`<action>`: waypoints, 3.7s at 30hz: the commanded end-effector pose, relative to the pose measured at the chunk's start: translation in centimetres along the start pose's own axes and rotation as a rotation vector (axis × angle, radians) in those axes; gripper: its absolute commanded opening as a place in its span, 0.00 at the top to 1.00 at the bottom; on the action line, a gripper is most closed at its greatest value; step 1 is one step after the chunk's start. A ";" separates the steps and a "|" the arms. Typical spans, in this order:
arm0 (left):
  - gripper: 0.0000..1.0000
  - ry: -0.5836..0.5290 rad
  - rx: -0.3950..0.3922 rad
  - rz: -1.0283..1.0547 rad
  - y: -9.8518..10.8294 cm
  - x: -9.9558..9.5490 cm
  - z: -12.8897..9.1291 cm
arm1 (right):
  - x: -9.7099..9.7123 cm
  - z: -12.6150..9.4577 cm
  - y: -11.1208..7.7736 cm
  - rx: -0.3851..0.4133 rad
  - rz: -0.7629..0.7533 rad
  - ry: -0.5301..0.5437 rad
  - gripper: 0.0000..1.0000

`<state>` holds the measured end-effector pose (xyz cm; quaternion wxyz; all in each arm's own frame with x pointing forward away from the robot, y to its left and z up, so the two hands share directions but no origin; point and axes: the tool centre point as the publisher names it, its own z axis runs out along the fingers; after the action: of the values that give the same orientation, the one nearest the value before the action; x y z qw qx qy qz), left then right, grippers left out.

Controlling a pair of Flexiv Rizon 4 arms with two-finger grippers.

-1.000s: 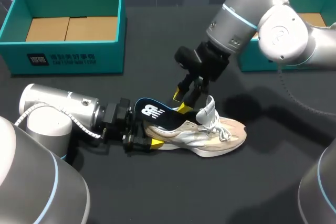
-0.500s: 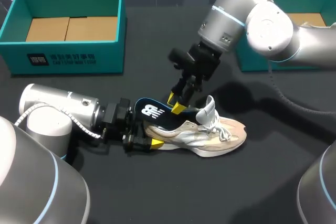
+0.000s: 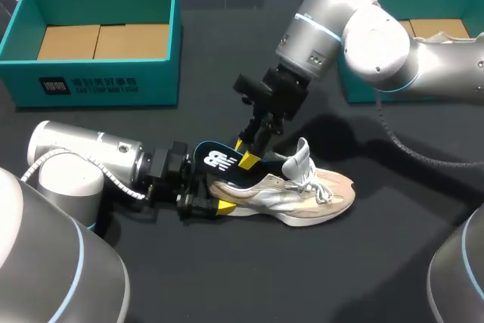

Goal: Take the shoe out of the shoebox, open the shoe tongue, remove and reinsert the insole, then place the shoe into the shoebox

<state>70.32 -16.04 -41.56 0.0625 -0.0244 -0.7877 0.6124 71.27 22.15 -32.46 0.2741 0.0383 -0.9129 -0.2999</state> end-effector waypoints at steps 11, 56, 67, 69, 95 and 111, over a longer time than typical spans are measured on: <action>1.00 0.000 0.000 0.000 0.2 0.0 0.2 | 0.4 0.8 0.0 0.002 0.006 0.006 0.62; 1.00 0.000 0.000 0.000 0.2 0.0 0.2 | 1.9 0.7 5.1 0.087 -0.135 -0.088 1.00; 1.00 0.000 0.000 0.000 0.2 0.0 0.2 | 1.7 0.7 5.8 0.051 -0.183 -0.113 1.00; 1.00 0.000 0.000 0.000 0.2 0.0 0.2 | 1.8 0.3 7.3 -0.011 -0.238 -0.156 1.00; 1.00 0.000 0.000 0.000 0.2 0.0 0.2 | 8.8 -7.6 12.9 -0.364 -0.361 -0.228 1.00; 1.00 0.000 0.000 0.000 0.2 0.0 0.2 | 14.4 -12.0 15.0 -0.609 -0.347 -0.213 1.00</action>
<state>70.33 -16.03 -41.57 0.0625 -0.0243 -0.7878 0.6123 67.50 25.17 -8.77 0.1317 0.0856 -0.7866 -0.5972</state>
